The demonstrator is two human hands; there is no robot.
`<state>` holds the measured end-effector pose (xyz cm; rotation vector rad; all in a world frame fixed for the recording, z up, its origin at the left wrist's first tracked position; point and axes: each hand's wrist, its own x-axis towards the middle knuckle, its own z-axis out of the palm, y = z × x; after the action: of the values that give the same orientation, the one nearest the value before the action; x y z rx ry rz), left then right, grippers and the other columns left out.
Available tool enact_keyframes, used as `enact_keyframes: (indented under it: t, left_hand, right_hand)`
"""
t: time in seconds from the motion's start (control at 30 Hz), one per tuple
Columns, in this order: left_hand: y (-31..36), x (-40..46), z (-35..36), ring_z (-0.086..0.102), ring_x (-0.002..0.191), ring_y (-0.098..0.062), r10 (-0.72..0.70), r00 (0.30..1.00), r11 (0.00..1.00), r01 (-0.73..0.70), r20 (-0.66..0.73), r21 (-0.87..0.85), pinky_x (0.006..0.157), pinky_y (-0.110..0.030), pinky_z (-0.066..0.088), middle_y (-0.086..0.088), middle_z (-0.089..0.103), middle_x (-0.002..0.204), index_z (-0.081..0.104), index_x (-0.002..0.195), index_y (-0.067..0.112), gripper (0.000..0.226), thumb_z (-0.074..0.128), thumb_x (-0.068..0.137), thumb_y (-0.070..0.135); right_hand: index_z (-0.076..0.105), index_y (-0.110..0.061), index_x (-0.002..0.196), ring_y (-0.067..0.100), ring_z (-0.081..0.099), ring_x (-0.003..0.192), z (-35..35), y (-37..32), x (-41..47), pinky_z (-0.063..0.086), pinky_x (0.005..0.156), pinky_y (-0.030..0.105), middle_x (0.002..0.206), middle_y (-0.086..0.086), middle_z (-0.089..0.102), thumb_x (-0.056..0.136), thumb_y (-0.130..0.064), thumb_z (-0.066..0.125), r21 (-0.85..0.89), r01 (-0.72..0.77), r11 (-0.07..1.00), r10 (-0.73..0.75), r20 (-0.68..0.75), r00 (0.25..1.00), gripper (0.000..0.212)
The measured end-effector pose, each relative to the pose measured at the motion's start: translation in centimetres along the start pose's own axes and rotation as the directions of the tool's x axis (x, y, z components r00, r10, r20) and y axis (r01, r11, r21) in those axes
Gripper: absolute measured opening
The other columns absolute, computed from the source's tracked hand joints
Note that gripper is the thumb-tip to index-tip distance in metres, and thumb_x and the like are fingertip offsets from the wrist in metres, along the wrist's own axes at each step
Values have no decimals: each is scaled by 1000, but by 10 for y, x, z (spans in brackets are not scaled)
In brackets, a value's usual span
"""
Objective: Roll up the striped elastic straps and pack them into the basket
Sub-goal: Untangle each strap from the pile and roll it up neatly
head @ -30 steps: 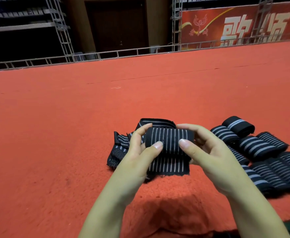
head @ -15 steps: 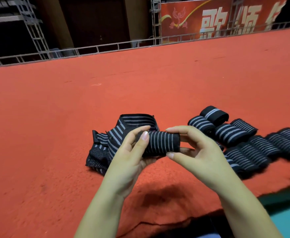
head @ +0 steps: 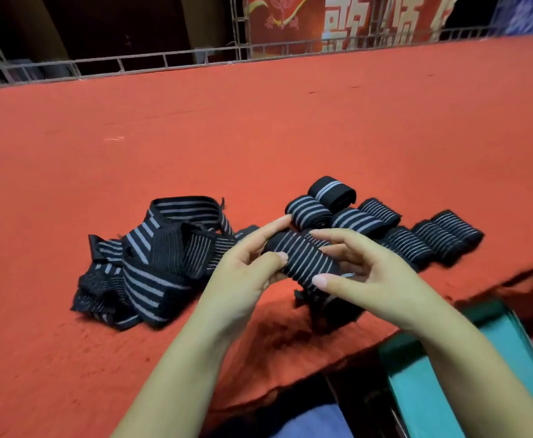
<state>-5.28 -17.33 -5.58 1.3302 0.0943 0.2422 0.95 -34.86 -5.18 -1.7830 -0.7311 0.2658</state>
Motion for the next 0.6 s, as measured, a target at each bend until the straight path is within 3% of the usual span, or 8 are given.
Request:
enact_keyframes:
  t: [0.1, 0.2, 0.3, 0.37, 0.47, 0.6]
  left_hand:
    - [-5, 21, 24, 64, 91, -11, -17, 1000, 1000, 17, 26, 23, 89, -32, 56, 2, 70, 102, 68, 112, 26, 49, 46, 92, -13]
    - [-16, 44, 50, 64, 93, -18, -86, 996, 994, 87, 20, -64, 91, -36, 55, -4, 66, 105, 64, 118, 20, 47, 46, 92, -13]
    - [-30, 62, 70, 66, 108, -25, -169, 986, 977, 166, -11, -132, 84, -28, 57, -10, 58, 128, 60, 124, 19, 44, 49, 92, -9]
    - [-35, 69, 76, 68, 106, -26, -194, 980, 970, 187, -33, -158, 81, -27, 57, -9, 54, 130, 60, 122, 21, 42, 50, 92, -7]
    - [-38, 77, 78, 70, 101, -26, -198, 979, 966, 188, -41, -178, 87, -33, 56, -9, 56, 128, 59, 123, 18, 39, 49, 94, -5]
    - [-45, 86, 76, 72, 96, -26, -213, 974, 957, 193, -74, -215, 85, -35, 55, -12, 60, 124, 57, 126, 13, 37, 49, 95, -4]
  right_hand:
    - [62, -42, 111, -8, 60, 100, -25, 8, 6, 46, 78, 10, 103, -17, 67, 77, -17, 78, -157, 18, 987, -28, -60, 998, 45]
    - [63, -42, 104, -7, 58, 100, -53, 21, 16, 47, 83, 12, 110, -14, 66, 78, -14, 77, -252, 16, 968, -55, -149, 987, 41]
    - [63, -40, 109, -3, 57, 94, -81, 38, 29, 44, 85, 13, 113, -12, 63, 79, -15, 74, -415, -28, 909, -81, -242, 967, 41]
    - [64, -33, 116, 3, 55, 88, -107, 53, 44, 38, 82, 16, 109, -7, 61, 80, -15, 72, -495, -98, 863, -79, -324, 943, 41]
    - [61, -26, 122, 15, 53, 97, -146, 81, 71, 32, 82, 20, 111, 4, 59, 82, -13, 69, -532, -227, 816, -47, -452, 891, 43]
    - [55, -20, 127, 28, 55, 111, -170, 125, 106, 39, 91, 30, 118, 11, 58, 83, -15, 66, -523, -382, 762, 55, -535, 843, 46]
